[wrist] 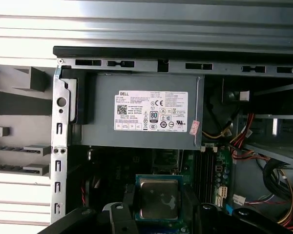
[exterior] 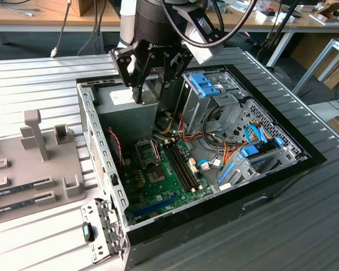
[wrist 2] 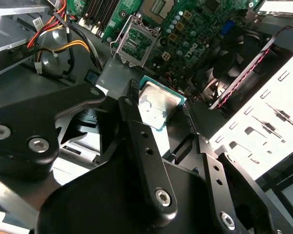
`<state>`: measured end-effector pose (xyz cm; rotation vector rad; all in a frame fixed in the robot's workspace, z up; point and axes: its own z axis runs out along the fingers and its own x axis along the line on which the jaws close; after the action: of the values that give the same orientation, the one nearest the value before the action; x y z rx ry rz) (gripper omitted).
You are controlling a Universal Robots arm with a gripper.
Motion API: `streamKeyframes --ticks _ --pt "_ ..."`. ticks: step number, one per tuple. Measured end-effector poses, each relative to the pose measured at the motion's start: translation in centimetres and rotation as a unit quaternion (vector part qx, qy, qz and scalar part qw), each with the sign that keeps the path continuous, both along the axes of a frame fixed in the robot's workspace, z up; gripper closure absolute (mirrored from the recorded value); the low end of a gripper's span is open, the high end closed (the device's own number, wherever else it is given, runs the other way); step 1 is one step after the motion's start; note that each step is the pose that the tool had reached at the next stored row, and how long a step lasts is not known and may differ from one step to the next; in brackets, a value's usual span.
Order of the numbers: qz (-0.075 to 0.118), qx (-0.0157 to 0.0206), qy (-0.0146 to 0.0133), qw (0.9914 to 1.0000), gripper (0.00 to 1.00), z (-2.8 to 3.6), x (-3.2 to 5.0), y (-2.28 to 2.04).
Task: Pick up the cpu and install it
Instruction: 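Pick up the cpu and move it towards the insertion slot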
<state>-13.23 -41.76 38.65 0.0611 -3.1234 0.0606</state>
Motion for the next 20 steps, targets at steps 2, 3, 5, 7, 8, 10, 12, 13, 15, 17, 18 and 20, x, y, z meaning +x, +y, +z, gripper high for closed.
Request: streamKeyframes --ticks 2,3,5,7,8,10,12,13,15,17,18,20 --pt "0.0 0.0 0.0 1.0 0.53 -0.05 0.16 -0.04" --pt "0.0 0.0 0.0 1.0 0.53 -0.07 0.22 -0.05" --pt "0.0 0.0 -0.0001 1.0 0.53 -0.1 0.34 -0.07" --pt "0.0 0.0 0.0 1.0 0.53 -0.14 0.48 -0.09" --pt "0.0 0.0 0.0 1.0 0.53 -0.16 0.54 -0.11" --pt "0.0 0.0 0.0 1.0 0.53 -0.24 0.78 -0.15" --pt "0.0 0.0 0.0 1.0 0.53 -0.31 1.0 -0.17" --pt "0.0 0.0 0.0 1.0 0.53 -0.33 1.06 -0.18" --pt "0.0 0.0 0.0 1.0 0.53 -0.36 1.15 -0.19" --pt "0.0 -0.0001 0.0 1.0 0.53 -0.39 1.24 -0.21" --pt "0.0 -0.0001 0.0 1.0 0.53 -0.41 1.28 -0.22" --pt "0.0 0.0 0.0 1.0 0.53 -0.49 1.45 -0.26"
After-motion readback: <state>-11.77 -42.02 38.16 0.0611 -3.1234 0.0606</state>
